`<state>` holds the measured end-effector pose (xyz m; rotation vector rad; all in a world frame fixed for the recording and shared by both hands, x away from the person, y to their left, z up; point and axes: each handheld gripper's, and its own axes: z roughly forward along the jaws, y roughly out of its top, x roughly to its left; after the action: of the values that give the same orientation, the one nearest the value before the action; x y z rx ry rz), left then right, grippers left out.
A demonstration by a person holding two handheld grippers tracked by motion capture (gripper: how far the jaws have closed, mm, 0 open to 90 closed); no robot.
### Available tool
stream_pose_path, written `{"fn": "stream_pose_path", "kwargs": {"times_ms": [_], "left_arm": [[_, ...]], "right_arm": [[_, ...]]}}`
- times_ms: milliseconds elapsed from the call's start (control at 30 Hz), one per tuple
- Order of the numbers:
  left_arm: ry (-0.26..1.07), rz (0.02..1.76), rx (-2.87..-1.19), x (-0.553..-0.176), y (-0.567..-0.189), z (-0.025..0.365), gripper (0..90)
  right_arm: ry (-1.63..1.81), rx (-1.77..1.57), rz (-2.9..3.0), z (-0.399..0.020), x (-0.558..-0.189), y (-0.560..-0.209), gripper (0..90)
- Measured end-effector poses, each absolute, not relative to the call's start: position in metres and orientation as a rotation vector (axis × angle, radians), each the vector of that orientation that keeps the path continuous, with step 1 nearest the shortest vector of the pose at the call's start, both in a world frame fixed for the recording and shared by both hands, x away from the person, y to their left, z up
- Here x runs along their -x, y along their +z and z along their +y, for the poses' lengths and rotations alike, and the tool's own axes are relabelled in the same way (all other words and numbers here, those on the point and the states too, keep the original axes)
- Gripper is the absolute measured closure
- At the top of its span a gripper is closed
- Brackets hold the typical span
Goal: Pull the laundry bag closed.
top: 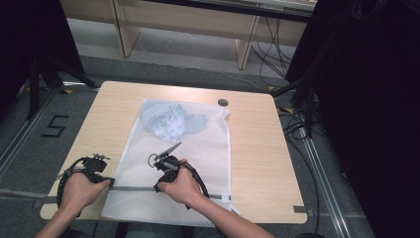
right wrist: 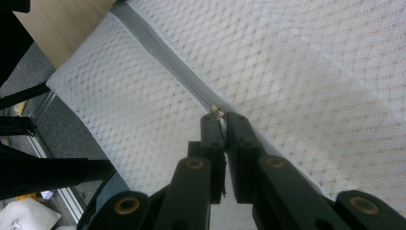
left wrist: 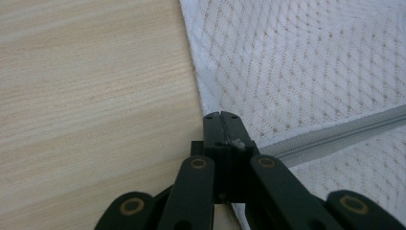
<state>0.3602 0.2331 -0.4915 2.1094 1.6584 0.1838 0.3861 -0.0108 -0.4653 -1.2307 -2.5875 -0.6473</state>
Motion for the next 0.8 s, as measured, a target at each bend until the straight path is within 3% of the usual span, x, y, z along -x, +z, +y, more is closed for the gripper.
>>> {"fn": "stream_pose_path", "kwargs": {"times_ms": [800], "left_arm": [[0.209,1.611,-2.160,-0.361,-0.491,0.235,89.8]], "right_arm": [[-0.638,1.256,-2.581,-0.027,-0.389,-0.463,87.1]]}}
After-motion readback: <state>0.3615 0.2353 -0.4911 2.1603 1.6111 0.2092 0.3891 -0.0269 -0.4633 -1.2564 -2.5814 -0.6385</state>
